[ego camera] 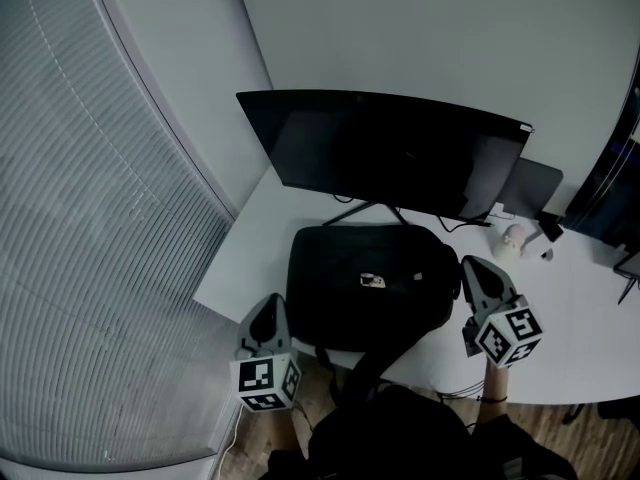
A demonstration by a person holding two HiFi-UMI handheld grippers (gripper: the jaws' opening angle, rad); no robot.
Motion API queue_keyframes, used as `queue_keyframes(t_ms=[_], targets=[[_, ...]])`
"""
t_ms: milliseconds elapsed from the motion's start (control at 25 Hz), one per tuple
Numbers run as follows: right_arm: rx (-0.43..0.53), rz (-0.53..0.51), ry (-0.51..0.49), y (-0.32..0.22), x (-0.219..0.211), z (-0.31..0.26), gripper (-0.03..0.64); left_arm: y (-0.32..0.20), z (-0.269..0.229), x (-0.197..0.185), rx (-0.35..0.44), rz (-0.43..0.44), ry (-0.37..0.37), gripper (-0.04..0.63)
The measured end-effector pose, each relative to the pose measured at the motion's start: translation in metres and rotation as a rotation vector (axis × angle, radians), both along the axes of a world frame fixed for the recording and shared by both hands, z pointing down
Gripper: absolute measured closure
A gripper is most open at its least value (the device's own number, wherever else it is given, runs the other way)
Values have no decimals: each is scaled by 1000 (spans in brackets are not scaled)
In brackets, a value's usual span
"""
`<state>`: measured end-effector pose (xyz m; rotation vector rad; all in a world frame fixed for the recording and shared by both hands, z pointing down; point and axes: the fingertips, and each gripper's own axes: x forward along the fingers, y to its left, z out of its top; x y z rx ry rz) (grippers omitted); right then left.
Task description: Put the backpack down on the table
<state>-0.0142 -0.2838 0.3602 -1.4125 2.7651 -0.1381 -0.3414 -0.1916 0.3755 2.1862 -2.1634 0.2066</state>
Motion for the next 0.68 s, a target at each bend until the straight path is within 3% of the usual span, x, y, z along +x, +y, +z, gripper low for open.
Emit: queue_keyframes(t_ms=[680], targets=[[-4, 22, 40, -2, 8, 9, 603, -1, 3, -2, -20, -12, -4, 580]])
